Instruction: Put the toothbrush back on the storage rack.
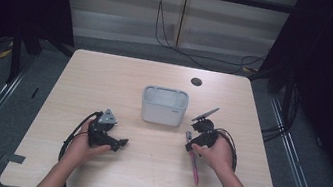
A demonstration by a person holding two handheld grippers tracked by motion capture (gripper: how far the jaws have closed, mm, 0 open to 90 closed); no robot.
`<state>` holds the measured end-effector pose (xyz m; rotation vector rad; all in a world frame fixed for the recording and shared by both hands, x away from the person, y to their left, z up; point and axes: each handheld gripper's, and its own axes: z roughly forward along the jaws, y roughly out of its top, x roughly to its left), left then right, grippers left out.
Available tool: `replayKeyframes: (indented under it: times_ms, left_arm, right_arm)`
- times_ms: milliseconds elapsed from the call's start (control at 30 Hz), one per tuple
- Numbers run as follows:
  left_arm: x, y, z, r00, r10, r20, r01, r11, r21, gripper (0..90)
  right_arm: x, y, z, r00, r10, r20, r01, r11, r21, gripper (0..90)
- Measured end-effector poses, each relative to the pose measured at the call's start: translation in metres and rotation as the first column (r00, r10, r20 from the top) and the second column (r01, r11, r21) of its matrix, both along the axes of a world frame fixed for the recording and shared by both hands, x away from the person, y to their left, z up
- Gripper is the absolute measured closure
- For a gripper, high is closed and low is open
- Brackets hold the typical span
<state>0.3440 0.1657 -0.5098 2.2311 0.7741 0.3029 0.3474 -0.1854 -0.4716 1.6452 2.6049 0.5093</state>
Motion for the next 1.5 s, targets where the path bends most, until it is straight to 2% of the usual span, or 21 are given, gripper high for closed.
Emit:
replayKeyframes:
  times_ms: [100, 267, 367, 400, 600, 767, 867, 967, 1133, 1167, 1200, 1233, 1267, 1367, 1400, 1500]
  left_arm:
    - [0.000, 0.000, 0.000, 1.0000, -0.001, -0.002, 0.001, 1.0000, -0.003, 12.8]
    - [0.000, 0.000, 0.000, 1.0000, -0.001, 0.001, 0.001, 1.0000, -0.001, 12.8]
    - [0.001, 0.000, 0.000, 1.0000, -0.001, 0.001, 0.001, 1.0000, -0.001, 12.9]
    - [0.001, 0.000, 0.000, 1.0000, -0.002, 0.001, 0.002, 1.0000, -0.003, 12.9]
    - [0.001, 0.000, 0.000, 1.0000, -0.002, 0.001, 0.002, 1.0000, -0.004, 13.0]
    - [0.001, 0.000, 0.000, 1.0000, -0.002, 0.001, 0.002, 1.0000, -0.004, 13.0]
    - [0.001, 0.000, 0.000, 1.0000, -0.002, 0.001, 0.002, 1.0000, -0.005, 13.0]
    - [0.001, 0.000, 0.000, 1.0000, -0.002, 0.001, 0.002, 1.0000, -0.004, 13.0]
    - [0.001, 0.000, 0.000, 1.0000, -0.002, 0.001, 0.002, 1.0000, -0.004, 13.0]
    - [0.001, 0.000, 0.000, 1.0000, -0.002, 0.001, 0.002, 1.0000, -0.004, 13.0]
    - [0.001, 0.000, 0.000, 1.0000, -0.002, 0.001, 0.002, 1.0000, -0.004, 13.0]
    - [0.001, 0.000, 0.000, 1.0000, -0.002, 0.001, 0.002, 1.0000, -0.004, 13.0]
    - [0.001, 0.000, 0.000, 1.0000, -0.002, 0.001, 0.002, 1.0000, -0.004, 13.0]
    - [0.001, 0.000, 0.000, 1.0000, -0.002, 0.001, 0.002, 1.0000, -0.004, 13.0]
    - [0.001, 0.000, 0.000, 1.0000, -0.002, 0.001, 0.002, 1.0000, -0.004, 13.0]
    - [0.001, 0.000, 0.000, 1.0000, -0.002, 0.001, 0.002, 1.0000, -0.004, 13.0]
  right_arm:
    - [0.001, 0.002, 0.000, 1.0000, -0.006, -0.002, 0.006, 1.000, -0.001, 63.6]
    - [0.002, 0.007, 0.000, 1.0000, -0.003, 0.001, 0.003, 0.999, -0.041, 75.5]
    - [0.002, 0.009, 0.001, 0.9999, 0.008, 0.007, -0.007, 0.998, -0.067, 79.4]
    - [0.002, 0.009, 0.001, 0.9999, -0.006, 0.009, 0.007, 0.997, -0.074, 83.1]
    - [0.002, 0.007, 0.000, 0.9996, -0.028, 0.006, 0.028, 0.998, -0.062, 84.3]
    - [0.002, 0.004, 0.000, 0.9988, -0.049, 0.006, 0.050, 0.999, -0.016, 84.3]
    - [0.001, -0.001, 0.005, 0.9980, -0.052, 0.036, 0.052, 0.999, 0.004, 84.4]
    - [0.001, -0.004, 0.010, 0.9969, -0.064, 0.045, 0.063, 0.998, 0.022, 84.4]
    - [0.001, -0.017, 0.025, 0.9898, -0.099, 0.102, 0.091, 0.992, 0.084, 84.4]
    - [0.001, -0.017, 0.025, 0.9898, -0.099, 0.102, 0.091, 0.992, 0.084, 84.4]
    - [0.001, -0.021, 0.030, 0.9858, -0.103, 0.133, 0.090, 0.991, 0.096, 84.4]
    - [0.001, -0.021, 0.030, 0.9858, -0.103, 0.133, 0.090, 0.991, 0.096, 84.4]
    - [0.001, -0.024, 0.035, 0.9809, -0.110, 0.160, 0.093, 0.989, 0.113, 84.4]
    - [0.000, -0.026, 0.039, 0.9762, -0.125, 0.177, 0.102, 0.986, 0.134, 84.4]
    - [-0.001, -0.028, 0.043, 0.9690, -0.124, 0.213, 0.093, 0.984, 0.151, 84.3]
    - [-0.002, -0.030, 0.049, 0.9555, -0.133, 0.263, 0.091, 0.982, 0.166, 84.4]
